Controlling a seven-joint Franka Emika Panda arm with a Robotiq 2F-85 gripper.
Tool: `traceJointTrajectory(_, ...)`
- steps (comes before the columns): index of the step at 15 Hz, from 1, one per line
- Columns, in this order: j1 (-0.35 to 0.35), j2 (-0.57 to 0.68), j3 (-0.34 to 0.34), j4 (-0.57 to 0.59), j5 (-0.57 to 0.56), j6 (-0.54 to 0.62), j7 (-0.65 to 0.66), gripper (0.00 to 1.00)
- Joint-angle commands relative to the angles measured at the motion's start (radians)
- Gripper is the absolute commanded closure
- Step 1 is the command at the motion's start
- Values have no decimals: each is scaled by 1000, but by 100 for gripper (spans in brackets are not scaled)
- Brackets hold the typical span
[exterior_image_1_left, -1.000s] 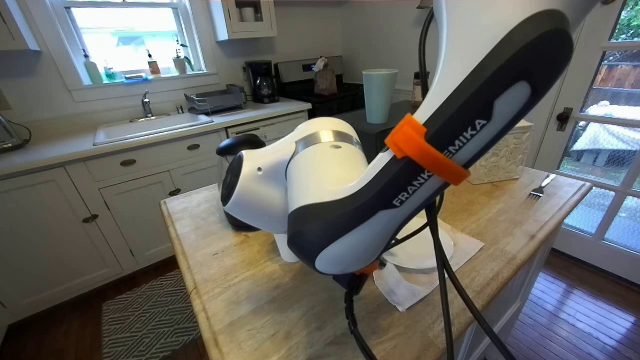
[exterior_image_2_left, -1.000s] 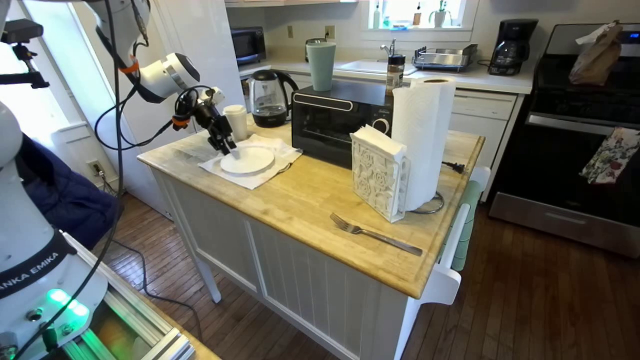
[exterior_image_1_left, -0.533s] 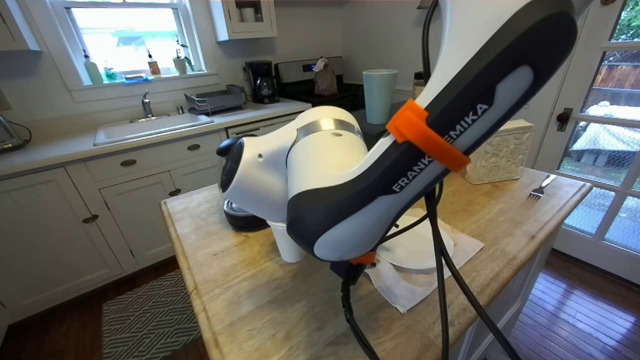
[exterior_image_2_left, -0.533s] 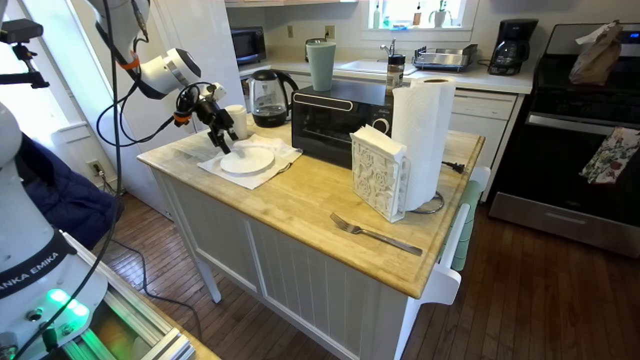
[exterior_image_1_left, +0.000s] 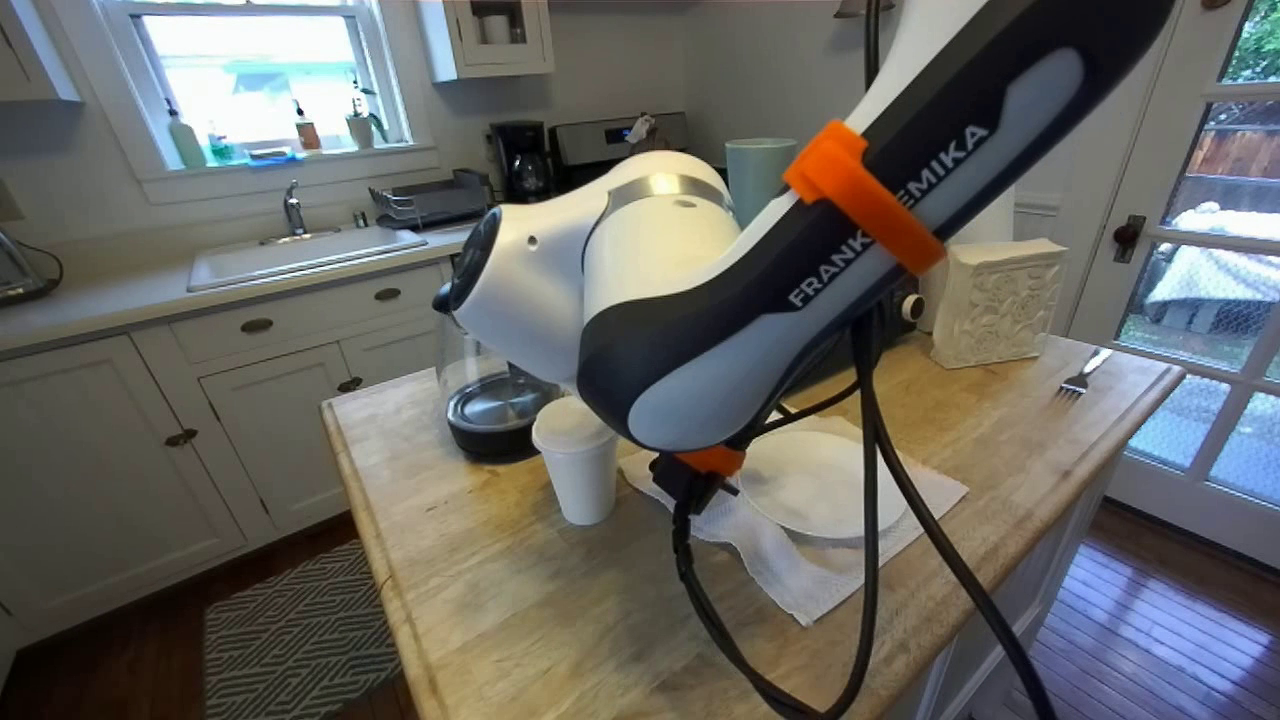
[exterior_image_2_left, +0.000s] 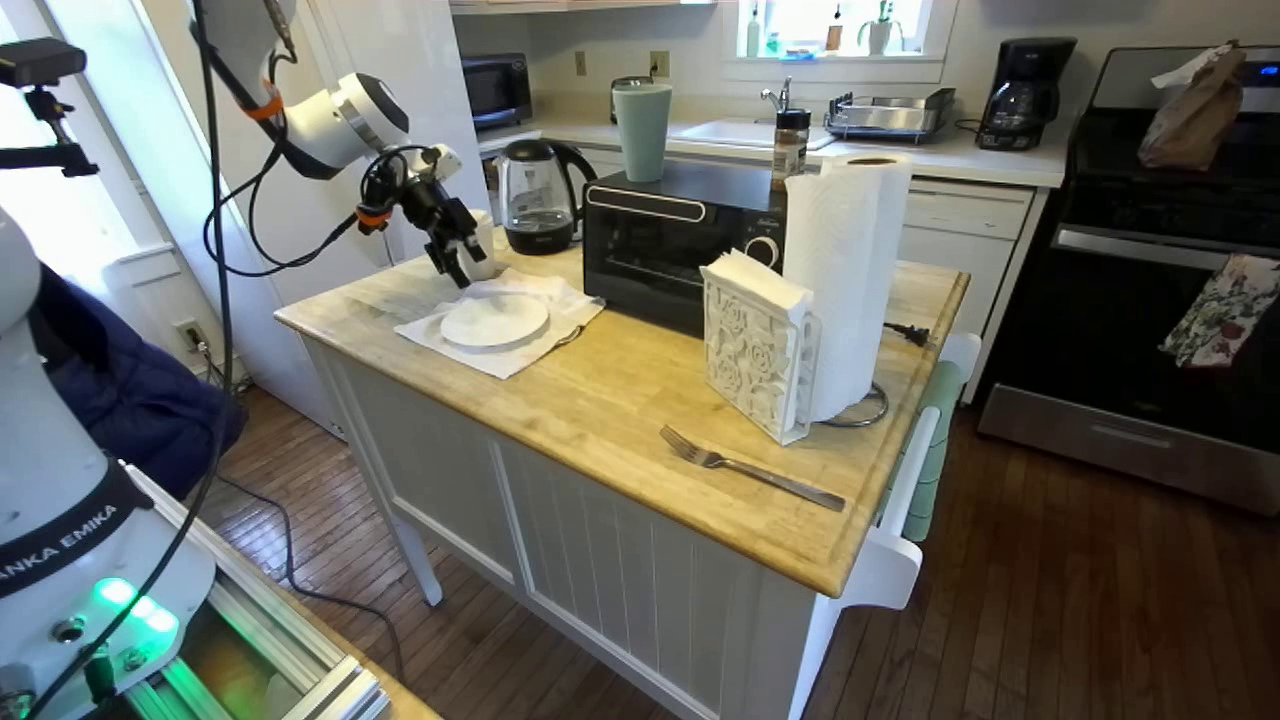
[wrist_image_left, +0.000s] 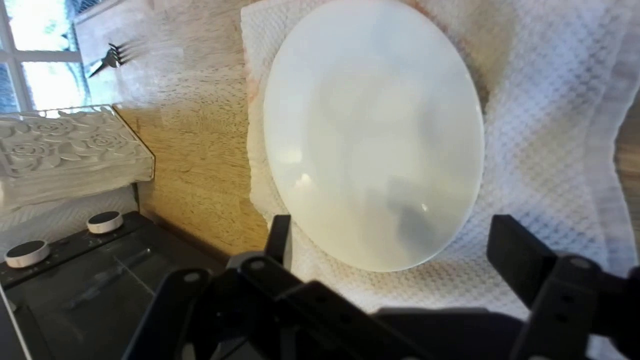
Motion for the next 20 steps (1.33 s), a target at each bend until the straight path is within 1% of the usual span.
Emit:
traceJointTrajectory(1, -19, 1, -7, -3, 41, 6, -22, 0)
traceJointTrajectory(6, -40, 31, -15, 11, 64, 60, -23, 0)
traceJointTrajectory(12, -43, 56, -35, 25, 88, 113, -28, 0)
traceJointTrajectory(14, -40, 62, -41, 30, 96, 102, -38, 10)
traceJointTrajectory(16, -41, 74, -46, 38, 112, 84, -52, 24)
traceJointTrajectory(17, -40, 79, -48, 41, 119, 80, -57, 36)
traceJointTrajectory(20, -38, 89, -54, 47, 135, 80, -65, 54)
